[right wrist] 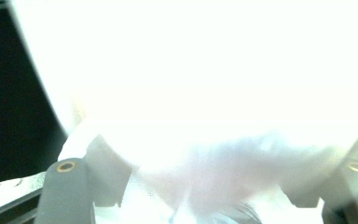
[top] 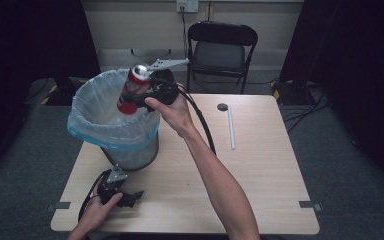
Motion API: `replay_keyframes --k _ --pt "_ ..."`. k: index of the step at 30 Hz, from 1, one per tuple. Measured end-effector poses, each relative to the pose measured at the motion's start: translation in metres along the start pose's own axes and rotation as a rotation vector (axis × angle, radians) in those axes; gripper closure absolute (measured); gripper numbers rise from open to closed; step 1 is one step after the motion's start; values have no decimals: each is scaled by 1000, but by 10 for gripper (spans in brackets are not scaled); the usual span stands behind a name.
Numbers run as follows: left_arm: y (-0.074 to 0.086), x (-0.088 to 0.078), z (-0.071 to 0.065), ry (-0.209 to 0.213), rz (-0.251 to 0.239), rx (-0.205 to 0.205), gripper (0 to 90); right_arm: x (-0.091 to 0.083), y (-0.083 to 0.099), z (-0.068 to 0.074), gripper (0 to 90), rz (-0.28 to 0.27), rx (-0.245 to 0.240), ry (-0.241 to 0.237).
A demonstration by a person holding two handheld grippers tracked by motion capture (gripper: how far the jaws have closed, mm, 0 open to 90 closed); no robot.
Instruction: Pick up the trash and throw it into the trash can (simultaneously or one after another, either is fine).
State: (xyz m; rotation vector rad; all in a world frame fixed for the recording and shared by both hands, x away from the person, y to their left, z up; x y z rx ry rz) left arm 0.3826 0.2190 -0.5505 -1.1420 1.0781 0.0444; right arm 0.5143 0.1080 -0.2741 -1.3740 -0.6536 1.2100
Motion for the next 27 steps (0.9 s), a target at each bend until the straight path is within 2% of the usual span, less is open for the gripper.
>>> replay_keyframes --k 1,4,10,24,27 --pt "0 0 0 4 0 1 19 2 1 0 258 7 -4 7" --pt "0 0 0 4 -1 0 18 4 1 -1 254 9 -6 15" --pt "0 -1 0 6 6 5 18 -3 -4 -3 252 -19 3 20" --pt "0 0 0 4 3 7 18 -48 -6 -18 255 -75 2 108" --pt "0 -1 0 4 6 8 18 -63 -4 -22 257 -80 0 149"
Point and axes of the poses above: each handheld gripper's, and its own axes: x roughly forward along the jaws, y roughly out of its underside, z roughly to its left, the point moved 7 cm from there along x, roughly forward along the jaws, and after that the axes turned 1 degree about z, right-handed, at the moved point
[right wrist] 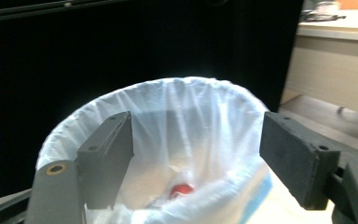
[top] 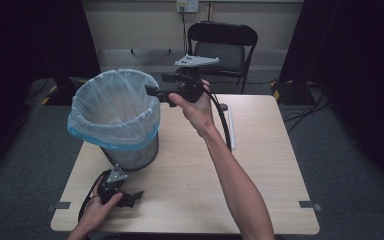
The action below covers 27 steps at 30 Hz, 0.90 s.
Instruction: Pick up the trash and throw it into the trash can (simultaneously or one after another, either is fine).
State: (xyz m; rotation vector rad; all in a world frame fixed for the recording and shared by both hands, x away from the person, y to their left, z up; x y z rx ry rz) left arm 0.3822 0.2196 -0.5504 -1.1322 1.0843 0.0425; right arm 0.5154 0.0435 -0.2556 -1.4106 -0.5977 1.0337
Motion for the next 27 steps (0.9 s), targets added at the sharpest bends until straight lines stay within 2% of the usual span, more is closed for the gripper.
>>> replay_keyframes --k 1,3,4,5,6,11,14,16,17,21,22,25,27 --pt "0 0 0 0 0 0 18 0 0 0 257 0 0 0" --pt "0 0 0 0 -3 -1 17 -7 1 -5 264 -11 -3 40" --pt "0 0 0 -4 -2 -1 18 -15 2 -9 267 -20 6 48" --pt "0 0 0 -4 -2 -1 18 -15 2 -9 267 -20 6 48" --pt "0 0 0 -4 -2 -1 17 -23 5 -15 268 -28 14 66" --pt "0 0 0 -4 -2 -1 18 -34 13 -25 269 -17 22 92" --pt "0 0 0 -4 -1 3 17 -44 29 -38 297 13 29 133" --pt "0 0 0 -5 -2 2 18 -47 34 -41 302 24 27 144" --pt "0 0 0 0 0 3 18 -52 43 -48 305 45 28 173" --pt "0 0 0 -5 -2 2 18 -59 57 -58 305 60 39 180" --pt "0 0 0 -1 1 4 18 -64 65 -65 303 73 40 206" --pt "0 0 0 -1 1 4 17 -69 74 -71 304 87 49 216" --pt "0 0 0 -6 -3 0 17 -75 91 -77 317 109 63 231"
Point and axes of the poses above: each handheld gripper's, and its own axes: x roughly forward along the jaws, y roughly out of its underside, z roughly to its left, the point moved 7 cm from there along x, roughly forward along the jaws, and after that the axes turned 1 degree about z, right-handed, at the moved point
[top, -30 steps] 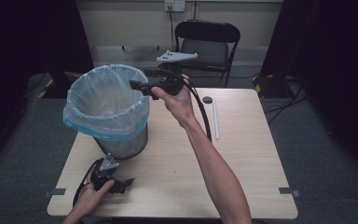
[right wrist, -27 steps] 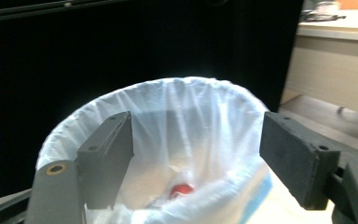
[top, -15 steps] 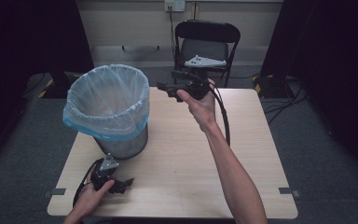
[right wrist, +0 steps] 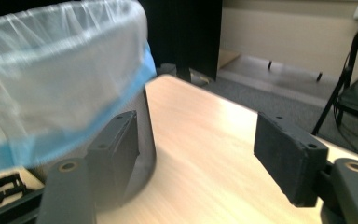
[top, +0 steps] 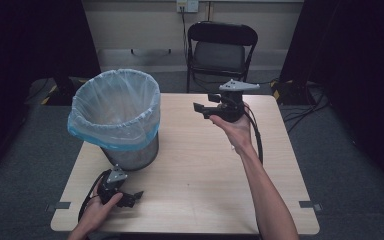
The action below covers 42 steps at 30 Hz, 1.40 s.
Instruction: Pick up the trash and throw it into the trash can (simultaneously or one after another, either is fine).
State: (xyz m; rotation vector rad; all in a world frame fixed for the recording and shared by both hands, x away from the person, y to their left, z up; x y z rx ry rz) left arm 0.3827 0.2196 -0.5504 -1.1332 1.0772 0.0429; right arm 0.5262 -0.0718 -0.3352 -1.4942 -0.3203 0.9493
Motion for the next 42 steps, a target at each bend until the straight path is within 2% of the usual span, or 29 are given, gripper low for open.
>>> replay_keyframes --k 5,6,7,8,9,11,14,15,18,19,20,22,24,25,26,29,32,35,42 --pt "0 0 0 1 2 2 18 -5 36 -22 347 68 29 40" --pt "0 0 0 1 2 2 17 -5 36 -22 347 68 29 40" --pt "0 0 0 1 2 2 17 -8 49 -32 362 86 56 53" --pt "0 0 0 1 2 2 17 -9 55 -36 371 97 62 67" --pt "0 0 0 1 2 2 17 -9 55 -36 371 97 62 67" --pt "0 0 0 2 1 -1 17 -13 71 -47 397 124 73 94" --pt "0 0 0 2 1 -1 17 -15 82 -54 416 137 75 111" --pt "0 0 0 2 1 -1 17 -18 96 -64 437 168 77 137" --pt "0 0 0 6 3 -1 17 -21 106 -71 463 176 96 145" --pt "0 0 0 2 1 -1 17 -23 117 -80 508 180 121 156" --pt "0 0 0 2 1 -1 17 -23 117 -80 508 180 121 156" --pt "0 0 0 1 -1 -4 17 -23 134 -88 559 210 138 179" --pt "0 0 0 6 1 -1 18 -22 140 -90 579 224 141 182" --pt "0 0 0 6 0 -1 17 -20 152 -95 602 244 148 190" --pt "0 0 0 6 0 -1 18 -20 152 -95 602 244 148 190" --pt "0 0 0 6 0 -2 17 -19 169 -102 652 283 163 204" --pt "0 0 0 6 0 -1 17 -17 175 -105 674 286 173 206" --pt "0 0 0 6 0 -1 17 -11 186 -109 678 313 187 219" --pt "0 0 0 6 0 -1 17 -1 195 -115 691 342 190 246"
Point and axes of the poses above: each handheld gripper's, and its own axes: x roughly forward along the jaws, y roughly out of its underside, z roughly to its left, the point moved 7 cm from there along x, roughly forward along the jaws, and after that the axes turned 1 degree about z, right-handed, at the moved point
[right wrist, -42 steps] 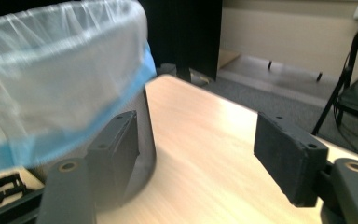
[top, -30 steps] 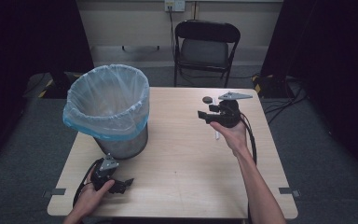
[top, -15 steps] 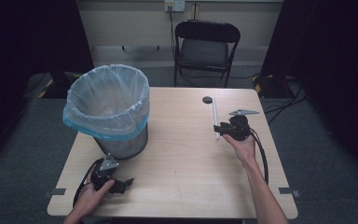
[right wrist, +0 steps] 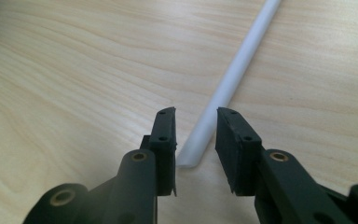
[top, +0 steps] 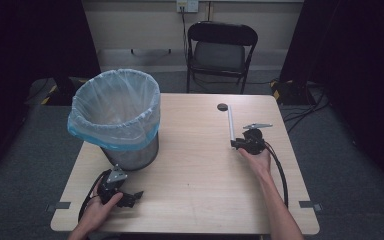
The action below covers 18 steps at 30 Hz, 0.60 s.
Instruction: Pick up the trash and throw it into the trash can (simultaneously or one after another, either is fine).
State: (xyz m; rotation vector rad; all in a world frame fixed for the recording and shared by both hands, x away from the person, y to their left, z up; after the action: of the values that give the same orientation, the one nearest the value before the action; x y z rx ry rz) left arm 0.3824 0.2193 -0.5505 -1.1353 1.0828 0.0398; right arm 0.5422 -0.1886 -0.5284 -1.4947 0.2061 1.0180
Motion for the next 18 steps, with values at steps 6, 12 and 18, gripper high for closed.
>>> replay_keyframes --k 6,12,18 --pt "0 0 0 -1 0 0 17 12 1 -2 691 22 -10 22" --pt "0 0 0 0 1 0 17 14 0 0 711 36 -43 47" --pt "0 0 0 2 3 1 18 14 -1 0 762 62 -54 85"
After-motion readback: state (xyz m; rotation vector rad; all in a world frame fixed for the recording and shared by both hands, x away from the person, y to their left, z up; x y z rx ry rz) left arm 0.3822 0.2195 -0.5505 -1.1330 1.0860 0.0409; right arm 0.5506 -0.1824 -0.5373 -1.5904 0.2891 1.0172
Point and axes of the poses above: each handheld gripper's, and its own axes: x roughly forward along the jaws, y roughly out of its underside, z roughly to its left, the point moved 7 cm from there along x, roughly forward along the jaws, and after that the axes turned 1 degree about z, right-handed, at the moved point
